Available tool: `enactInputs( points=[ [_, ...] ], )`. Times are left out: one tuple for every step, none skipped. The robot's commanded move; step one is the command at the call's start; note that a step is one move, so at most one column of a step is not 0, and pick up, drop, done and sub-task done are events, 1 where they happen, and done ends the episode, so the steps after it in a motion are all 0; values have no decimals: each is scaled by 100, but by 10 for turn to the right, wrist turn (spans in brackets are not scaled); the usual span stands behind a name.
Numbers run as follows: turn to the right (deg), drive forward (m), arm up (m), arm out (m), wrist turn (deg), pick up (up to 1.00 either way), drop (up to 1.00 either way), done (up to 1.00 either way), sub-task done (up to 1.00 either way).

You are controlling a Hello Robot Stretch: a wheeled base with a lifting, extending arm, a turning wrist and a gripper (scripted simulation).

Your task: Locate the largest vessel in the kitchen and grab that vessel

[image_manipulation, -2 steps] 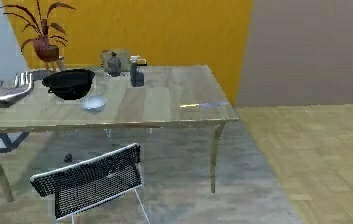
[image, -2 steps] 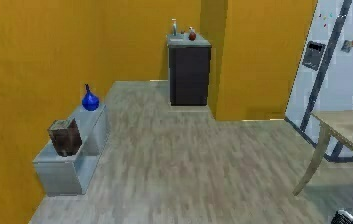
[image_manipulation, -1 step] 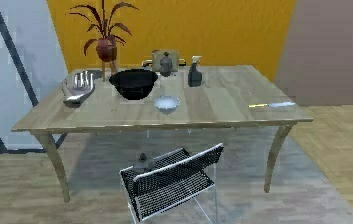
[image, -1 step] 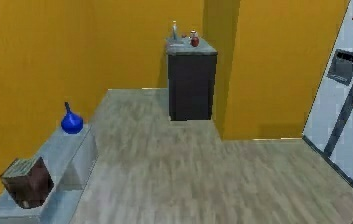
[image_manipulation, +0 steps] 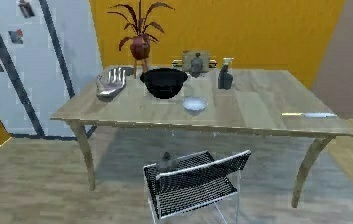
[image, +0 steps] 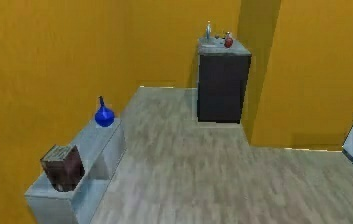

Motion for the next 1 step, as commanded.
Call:
enactInputs(
  points=[
    [0, 100, 0, 0, 0, 0, 0, 0, 0]
  ],
)
